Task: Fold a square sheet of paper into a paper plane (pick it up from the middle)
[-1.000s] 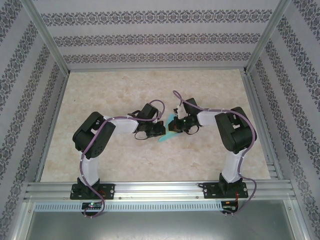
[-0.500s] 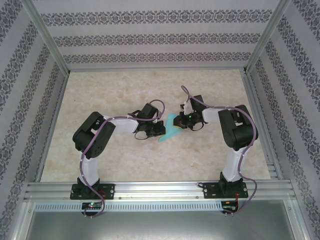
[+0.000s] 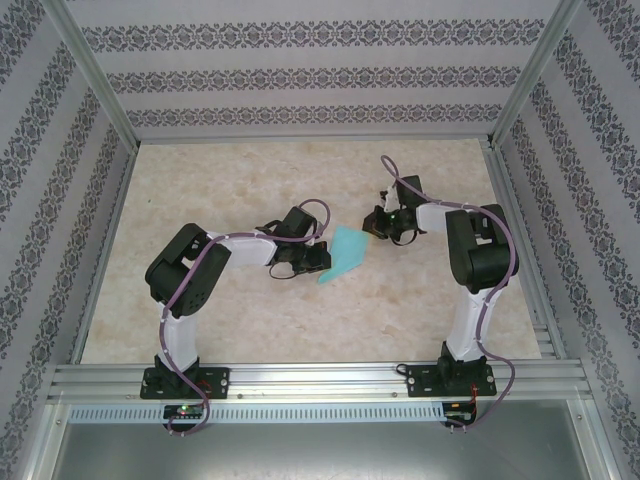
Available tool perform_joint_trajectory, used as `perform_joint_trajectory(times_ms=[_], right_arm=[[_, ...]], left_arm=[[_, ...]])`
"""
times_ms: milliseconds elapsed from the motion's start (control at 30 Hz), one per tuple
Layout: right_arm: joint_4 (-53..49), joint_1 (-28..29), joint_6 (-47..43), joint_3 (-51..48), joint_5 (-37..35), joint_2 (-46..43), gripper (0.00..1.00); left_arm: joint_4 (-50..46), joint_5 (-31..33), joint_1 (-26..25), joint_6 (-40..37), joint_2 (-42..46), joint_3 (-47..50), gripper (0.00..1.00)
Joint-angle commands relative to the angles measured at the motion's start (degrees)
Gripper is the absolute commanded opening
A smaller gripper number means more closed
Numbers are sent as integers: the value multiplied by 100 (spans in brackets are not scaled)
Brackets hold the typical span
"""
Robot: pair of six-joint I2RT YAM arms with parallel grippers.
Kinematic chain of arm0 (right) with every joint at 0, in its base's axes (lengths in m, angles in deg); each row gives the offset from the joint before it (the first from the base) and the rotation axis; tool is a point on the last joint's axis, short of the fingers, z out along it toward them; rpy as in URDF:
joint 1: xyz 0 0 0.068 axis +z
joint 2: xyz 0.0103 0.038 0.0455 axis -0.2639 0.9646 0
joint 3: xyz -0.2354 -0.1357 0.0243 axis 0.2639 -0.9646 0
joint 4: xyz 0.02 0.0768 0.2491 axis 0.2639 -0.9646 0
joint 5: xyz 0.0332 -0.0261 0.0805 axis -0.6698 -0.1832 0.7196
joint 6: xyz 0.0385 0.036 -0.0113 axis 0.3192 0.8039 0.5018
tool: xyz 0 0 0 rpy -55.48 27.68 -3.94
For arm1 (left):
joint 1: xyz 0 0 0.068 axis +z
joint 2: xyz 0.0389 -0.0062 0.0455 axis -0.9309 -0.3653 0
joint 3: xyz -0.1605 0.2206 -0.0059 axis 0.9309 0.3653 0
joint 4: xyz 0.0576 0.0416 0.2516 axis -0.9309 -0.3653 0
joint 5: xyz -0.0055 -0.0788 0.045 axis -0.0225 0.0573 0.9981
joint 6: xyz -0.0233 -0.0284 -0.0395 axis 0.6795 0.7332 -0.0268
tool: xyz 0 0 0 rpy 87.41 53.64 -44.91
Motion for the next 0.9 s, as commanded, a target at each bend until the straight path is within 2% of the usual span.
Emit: perform_joint_trajectory(times_ms=[0,233,367,600,867], right_arm=[[-43,-102,19,152,-308,-115,8],[607,-14,390,-563,250,-1044,9],[502,231,415,-786,131,-1358,10],[416,945,677,-688,254,-951,10],[749,997,883,-906,265,-487,9]], left_arm=[[-976,461,-1,-145,-266,174,0],[-964,486,-2,-170,-273,101,0],[-964,482,-1,-182,-257,71,0],[-938,486,-1,-232,-222,15,0],[-884,415,3,-261,-189,-57,0]])
